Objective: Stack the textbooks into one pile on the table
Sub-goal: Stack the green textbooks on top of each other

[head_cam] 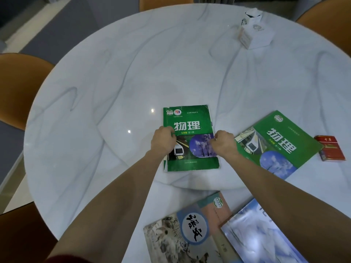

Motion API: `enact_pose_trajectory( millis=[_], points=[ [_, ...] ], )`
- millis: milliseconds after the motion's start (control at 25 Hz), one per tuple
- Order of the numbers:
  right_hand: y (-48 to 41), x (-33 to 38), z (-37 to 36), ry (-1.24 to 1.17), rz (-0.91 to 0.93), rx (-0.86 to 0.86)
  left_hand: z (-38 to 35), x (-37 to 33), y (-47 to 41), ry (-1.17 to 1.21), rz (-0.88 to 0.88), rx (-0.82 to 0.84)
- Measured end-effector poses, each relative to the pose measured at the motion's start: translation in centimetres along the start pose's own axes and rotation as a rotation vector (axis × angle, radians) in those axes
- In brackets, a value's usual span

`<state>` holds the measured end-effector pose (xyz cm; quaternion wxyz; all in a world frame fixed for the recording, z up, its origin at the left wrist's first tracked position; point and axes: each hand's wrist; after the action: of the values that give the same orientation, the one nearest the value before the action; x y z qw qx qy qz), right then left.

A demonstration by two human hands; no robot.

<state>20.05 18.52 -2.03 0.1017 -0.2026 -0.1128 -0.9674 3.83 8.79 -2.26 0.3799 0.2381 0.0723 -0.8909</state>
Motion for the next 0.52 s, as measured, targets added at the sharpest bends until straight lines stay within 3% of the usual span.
enact_pose_trajectory(
  millis=[280,520],
  points=[
    [0.4,-3.5,4.4,0.261,0.164,-0.135,-0.4,-6.4,0.7,-0.244,-0.394,0.088],
    [0.3,-9.9,7.1,0.357,0.077,-0.168,-3.4,-12.8,1.2,-0.285,-0.621,0.129]
  ],
)
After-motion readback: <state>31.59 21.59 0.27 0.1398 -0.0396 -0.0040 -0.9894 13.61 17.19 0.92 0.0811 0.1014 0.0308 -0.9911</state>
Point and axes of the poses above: each hand's wrist, its own y-axis away from the middle knuckle, its own z-axis out of the back of the hand, x = y × z, and after that the axes turned 15 degrees about -x, right-handed
